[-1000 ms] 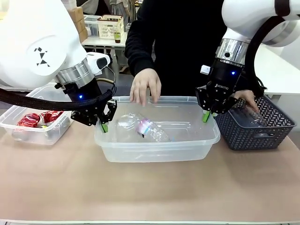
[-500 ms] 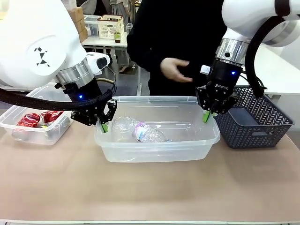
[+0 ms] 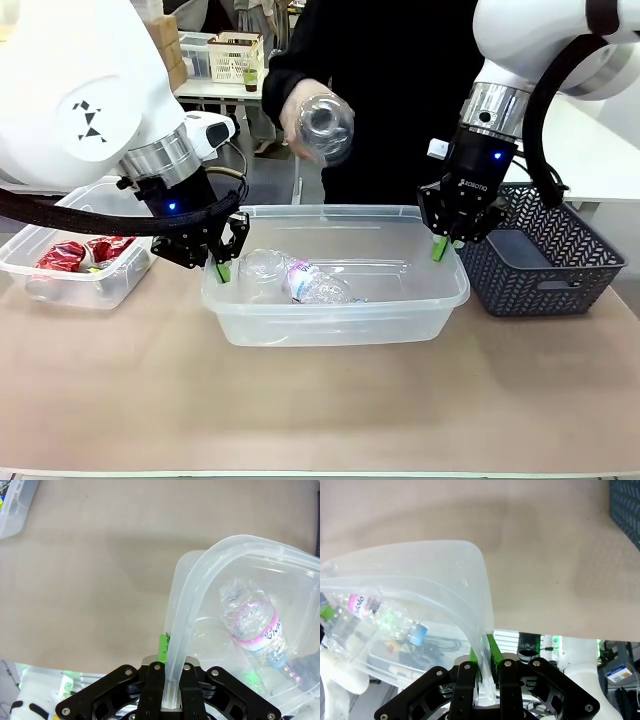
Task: Sort the waste into each basket.
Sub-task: Offer the picked Organizing box to the human.
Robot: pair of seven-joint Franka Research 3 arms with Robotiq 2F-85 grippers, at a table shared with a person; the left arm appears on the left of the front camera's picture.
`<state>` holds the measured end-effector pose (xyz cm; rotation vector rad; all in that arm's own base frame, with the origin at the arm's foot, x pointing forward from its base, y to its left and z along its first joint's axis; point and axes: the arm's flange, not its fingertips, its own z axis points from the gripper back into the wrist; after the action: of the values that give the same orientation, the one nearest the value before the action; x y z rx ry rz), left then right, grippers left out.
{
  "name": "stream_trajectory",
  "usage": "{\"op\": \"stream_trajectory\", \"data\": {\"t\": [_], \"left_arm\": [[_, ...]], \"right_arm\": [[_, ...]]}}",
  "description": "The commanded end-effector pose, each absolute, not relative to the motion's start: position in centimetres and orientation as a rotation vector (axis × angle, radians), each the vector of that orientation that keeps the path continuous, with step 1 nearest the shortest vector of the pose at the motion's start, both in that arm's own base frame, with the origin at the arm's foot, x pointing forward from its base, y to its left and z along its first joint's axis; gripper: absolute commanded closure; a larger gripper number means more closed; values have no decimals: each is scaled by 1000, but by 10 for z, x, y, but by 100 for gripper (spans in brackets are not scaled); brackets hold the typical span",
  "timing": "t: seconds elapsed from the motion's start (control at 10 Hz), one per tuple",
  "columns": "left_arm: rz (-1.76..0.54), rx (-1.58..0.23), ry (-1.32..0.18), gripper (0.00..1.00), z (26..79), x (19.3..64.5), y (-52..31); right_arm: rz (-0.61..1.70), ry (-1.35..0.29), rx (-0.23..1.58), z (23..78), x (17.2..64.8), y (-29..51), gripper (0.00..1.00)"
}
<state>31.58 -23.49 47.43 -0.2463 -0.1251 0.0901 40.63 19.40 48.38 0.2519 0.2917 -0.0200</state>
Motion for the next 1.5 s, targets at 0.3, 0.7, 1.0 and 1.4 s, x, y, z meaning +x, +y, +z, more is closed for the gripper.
{"op": "stream_trajectory", "data": {"t": [0.3, 0.7, 1.0, 1.4], "left_arm": [[106, -247, -135, 100, 475, 317, -227], [106, -247, -135, 100, 475, 317, -227], [106, -247, -135, 100, 475, 317, -227], [106, -247, -135, 100, 475, 317, -227]], "right_arm": [[-31, 286, 275, 487, 408, 195, 100], [-31, 286, 275, 487, 408, 195, 100], [-31, 286, 275, 487, 408, 195, 100], [-31, 286, 275, 487, 408, 195, 100]]}}
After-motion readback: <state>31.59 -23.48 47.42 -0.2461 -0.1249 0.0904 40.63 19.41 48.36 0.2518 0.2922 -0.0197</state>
